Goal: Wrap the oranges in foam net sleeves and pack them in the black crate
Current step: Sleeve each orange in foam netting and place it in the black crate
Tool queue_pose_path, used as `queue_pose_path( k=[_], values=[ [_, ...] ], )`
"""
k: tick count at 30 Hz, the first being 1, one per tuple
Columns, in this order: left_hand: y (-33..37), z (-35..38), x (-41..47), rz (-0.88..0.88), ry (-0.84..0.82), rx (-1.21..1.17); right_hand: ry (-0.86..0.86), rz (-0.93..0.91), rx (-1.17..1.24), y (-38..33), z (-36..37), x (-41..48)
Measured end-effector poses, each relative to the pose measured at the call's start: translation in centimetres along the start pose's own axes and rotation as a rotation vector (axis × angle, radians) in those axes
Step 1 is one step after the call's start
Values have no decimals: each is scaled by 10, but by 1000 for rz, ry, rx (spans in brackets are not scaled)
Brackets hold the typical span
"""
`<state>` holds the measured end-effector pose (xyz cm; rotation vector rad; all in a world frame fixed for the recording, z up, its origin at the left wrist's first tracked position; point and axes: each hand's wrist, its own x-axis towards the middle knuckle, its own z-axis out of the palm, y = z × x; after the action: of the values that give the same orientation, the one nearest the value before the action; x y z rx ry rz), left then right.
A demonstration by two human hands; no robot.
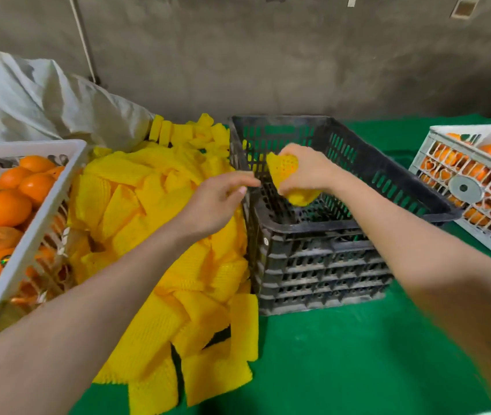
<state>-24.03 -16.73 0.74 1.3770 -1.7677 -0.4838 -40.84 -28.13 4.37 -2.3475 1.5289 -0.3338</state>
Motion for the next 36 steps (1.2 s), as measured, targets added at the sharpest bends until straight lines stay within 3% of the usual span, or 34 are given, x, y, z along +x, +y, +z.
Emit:
queue_pose_path(
  k=[3,6,9,13,18,20,22,24,27,29,30,31,33,36],
  values=[
    [-2,13,12,52,-88,212,-543,-106,-451,4,22,17],
    [-7,16,16,27,-170,242,-848,-2,-576,-3,46,29],
    [-10,12,14,12,-185,202,-887,20,-705,-6,63,35],
    [-13,13,11,-14,-197,160,-940,118,-546,2,82,40],
    [-17,10,12,-12,-221,116,-752,129,-418,5,79,31],
    [-17,7,11,-10,-244,110,-913,84,-522,-2,75,31],
    [-20,-4,8,-23,-197,97,-864,-17,-495,-9,68,36],
    [-28,-28,1,-60,-60,114,-510,-137,-295,-12,55,41],
    [-48,-79,-13,-168,185,86,179,-218,80,-21,37,40],
    [-59,-110,-24,-244,276,13,463,-293,258,-45,31,29],
    [-65,-123,-31,-274,302,-6,507,-346,275,-62,31,23],
    [-69,-133,-37,-296,319,-15,466,-401,230,-79,34,18],
    [-76,-147,-51,-321,345,-33,212,-432,11,-111,51,12],
    [-81,-156,-71,-337,367,-59,-32,-275,-265,-137,85,17]
  ],
)
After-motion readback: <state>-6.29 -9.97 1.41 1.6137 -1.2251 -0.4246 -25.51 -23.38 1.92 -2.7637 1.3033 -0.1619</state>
